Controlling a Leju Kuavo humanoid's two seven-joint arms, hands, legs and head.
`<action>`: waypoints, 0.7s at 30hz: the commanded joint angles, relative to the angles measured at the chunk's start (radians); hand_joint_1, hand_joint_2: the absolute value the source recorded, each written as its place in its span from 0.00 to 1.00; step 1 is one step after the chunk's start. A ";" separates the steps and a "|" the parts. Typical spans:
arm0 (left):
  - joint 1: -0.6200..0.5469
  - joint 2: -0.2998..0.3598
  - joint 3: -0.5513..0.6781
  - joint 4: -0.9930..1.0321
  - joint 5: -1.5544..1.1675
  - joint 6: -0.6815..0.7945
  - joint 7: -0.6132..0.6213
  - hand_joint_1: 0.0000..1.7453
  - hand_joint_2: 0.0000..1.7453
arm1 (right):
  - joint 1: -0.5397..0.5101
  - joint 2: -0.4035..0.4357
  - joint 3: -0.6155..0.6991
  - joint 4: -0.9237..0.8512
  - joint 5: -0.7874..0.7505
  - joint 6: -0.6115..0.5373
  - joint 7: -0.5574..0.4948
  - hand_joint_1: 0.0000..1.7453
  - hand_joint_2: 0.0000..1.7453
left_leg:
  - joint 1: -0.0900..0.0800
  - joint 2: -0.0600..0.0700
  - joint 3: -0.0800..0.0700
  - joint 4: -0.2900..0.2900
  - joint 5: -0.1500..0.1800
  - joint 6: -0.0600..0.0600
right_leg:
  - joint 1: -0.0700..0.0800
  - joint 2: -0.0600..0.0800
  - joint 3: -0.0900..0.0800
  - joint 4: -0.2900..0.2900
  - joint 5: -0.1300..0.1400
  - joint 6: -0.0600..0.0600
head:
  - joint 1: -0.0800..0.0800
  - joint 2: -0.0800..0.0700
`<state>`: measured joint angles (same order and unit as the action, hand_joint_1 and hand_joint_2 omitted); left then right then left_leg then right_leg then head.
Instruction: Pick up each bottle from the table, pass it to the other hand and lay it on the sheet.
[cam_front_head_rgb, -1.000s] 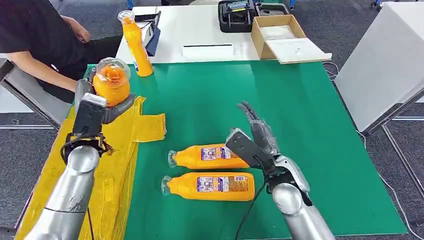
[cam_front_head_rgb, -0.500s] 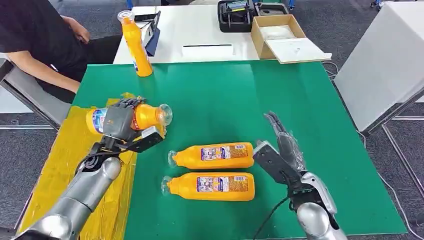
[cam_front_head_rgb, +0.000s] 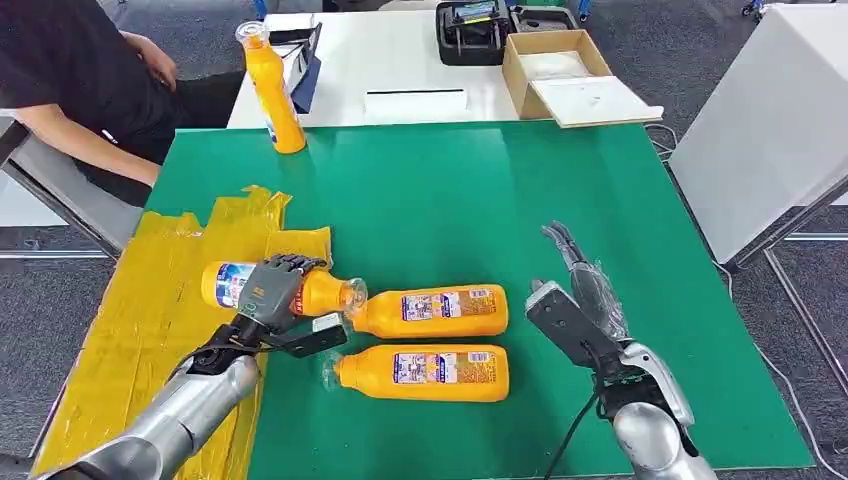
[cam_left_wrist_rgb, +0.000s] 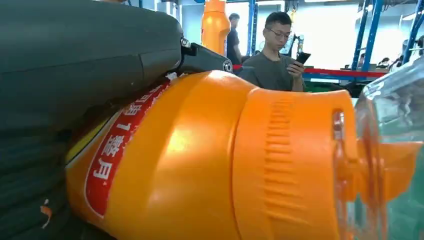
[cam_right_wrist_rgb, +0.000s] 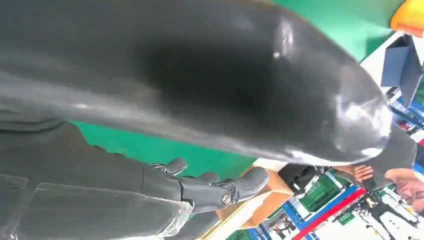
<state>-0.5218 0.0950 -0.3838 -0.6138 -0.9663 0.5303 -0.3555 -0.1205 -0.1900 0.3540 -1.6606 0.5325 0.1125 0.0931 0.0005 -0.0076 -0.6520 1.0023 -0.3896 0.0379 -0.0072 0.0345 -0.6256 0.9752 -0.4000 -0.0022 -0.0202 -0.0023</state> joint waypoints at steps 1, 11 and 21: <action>-0.005 0.013 -0.023 0.166 0.023 0.043 0.022 1.00 1.00 | 0.017 -0.002 0.031 0.049 0.020 -0.028 -0.006 0.00 0.00 | 0.000 0.001 0.008 -0.001 -0.002 -0.003 | 0.000 -0.002 0.008 -0.001 -0.001 0.000 | 0.000 0.000; 0.004 0.058 0.022 0.181 0.070 0.077 0.002 1.00 1.00 | 0.040 -0.029 0.048 0.059 0.020 -0.033 -0.026 0.00 0.00 | 0.000 0.003 0.013 -0.001 -0.004 -0.004 | 0.001 -0.002 0.013 -0.001 -0.003 -0.001 | 0.000 0.000; -0.031 0.132 0.181 0.098 0.234 0.070 -0.051 0.00 0.00 | -0.093 -0.065 0.118 0.130 -0.068 0.004 -0.024 0.00 0.00 | 0.003 0.004 0.004 0.000 -0.001 -0.003 | 0.003 0.002 0.004 0.001 0.001 -0.001 | 0.000 0.000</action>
<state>-0.5099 0.1808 -0.3185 -0.5138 -0.7808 0.6600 -0.3990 -0.0951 -0.2144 0.3968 -1.6209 0.5153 0.0881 0.0545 0.0025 -0.0060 -0.6474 1.0013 -0.3898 0.0362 -0.0055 0.0358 -0.6221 0.9760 -0.4000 -0.0026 -0.0202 -0.0023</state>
